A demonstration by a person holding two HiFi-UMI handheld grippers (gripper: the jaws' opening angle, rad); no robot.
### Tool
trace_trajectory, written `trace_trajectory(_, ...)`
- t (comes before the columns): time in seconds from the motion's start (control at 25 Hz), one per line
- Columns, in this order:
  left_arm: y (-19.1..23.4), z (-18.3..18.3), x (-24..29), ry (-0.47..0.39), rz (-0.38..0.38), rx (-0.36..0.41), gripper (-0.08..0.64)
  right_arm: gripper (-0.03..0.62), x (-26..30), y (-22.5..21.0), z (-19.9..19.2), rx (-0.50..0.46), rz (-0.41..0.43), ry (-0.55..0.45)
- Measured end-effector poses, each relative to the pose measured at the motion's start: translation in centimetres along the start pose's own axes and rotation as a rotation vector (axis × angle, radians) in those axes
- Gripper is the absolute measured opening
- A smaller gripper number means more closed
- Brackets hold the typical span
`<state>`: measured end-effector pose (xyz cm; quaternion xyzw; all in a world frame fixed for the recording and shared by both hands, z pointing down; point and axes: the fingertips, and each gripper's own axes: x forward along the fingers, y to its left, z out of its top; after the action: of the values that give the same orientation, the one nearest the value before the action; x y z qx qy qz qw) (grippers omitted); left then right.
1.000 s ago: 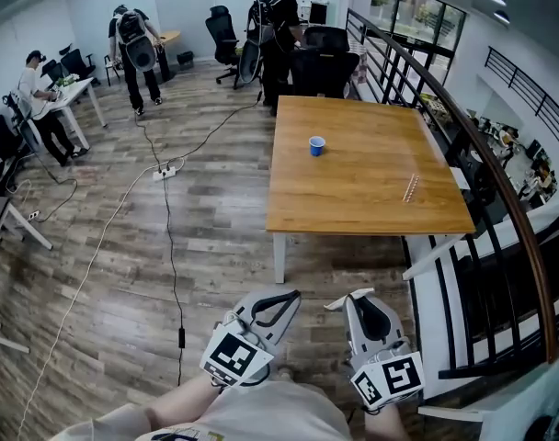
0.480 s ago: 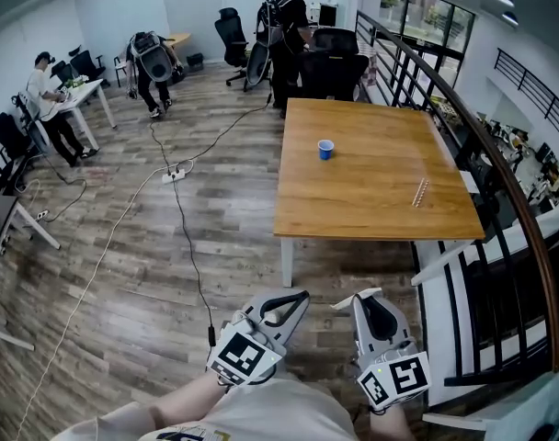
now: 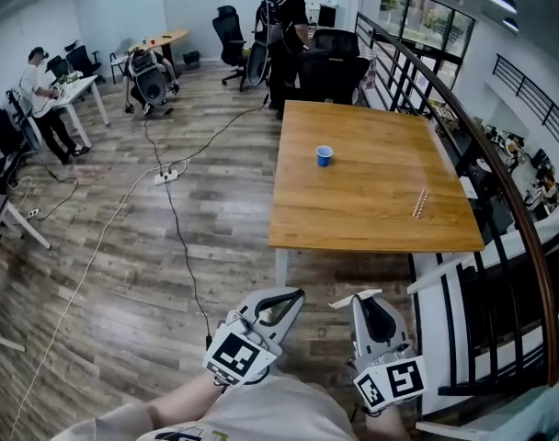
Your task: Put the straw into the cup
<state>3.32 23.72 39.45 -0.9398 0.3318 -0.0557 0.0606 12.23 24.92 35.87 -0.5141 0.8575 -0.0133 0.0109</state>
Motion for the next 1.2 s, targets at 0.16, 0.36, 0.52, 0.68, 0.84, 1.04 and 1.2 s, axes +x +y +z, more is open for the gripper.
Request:
trace_trajectory(0.16, 2.4, -0.7, 1.9, -0.003, -0.015, -0.010, 0.013, 0.052, 3.0, -1.3, -1.5, 0.007, -0.011, 0.031)
trace_trajectory(0.36, 6.3, -1.2, 4.9, -0.008, -0.032, -0.019, 0.014, 0.052, 7.3, -3.2, -2.5, 0.019, -0.024, 0.059)
trace_trajectory(0.52, 10.1, -1.9, 7.0, -0.016, -0.030, -0.028, 0.013, 0.052, 11.2, -4.8, -3.3, 0.034, -0.037, 0.083)
trace_trajectory(0.68, 14.4, -3.0, 9.7, -0.004, -0.030, -0.037, 0.012, 0.052, 16.1, -6.6, -3.5, 0.049, -0.049, 0.080)
trace_trajectory(0.84, 18.7, -3.3, 12.1, 0.004, -0.025, -0.096, 0.012, 0.052, 21.1, -7.9, -3.0, 0.049, -0.049, 0.076)
trace_trajectory(1.04, 24.1, -2.6, 14.9, -0.013, -0.039, -0.099, 0.012, 0.052, 26.8, -9.5, -1.9, 0.040, -0.060, 0.074)
trace_trajectory(1.2, 28.4, -1.9, 17.2, -0.025, -0.066, -0.078, 0.012, 0.052, 31.4, -10.8, -0.7, 0.034, -0.073, 0.068)
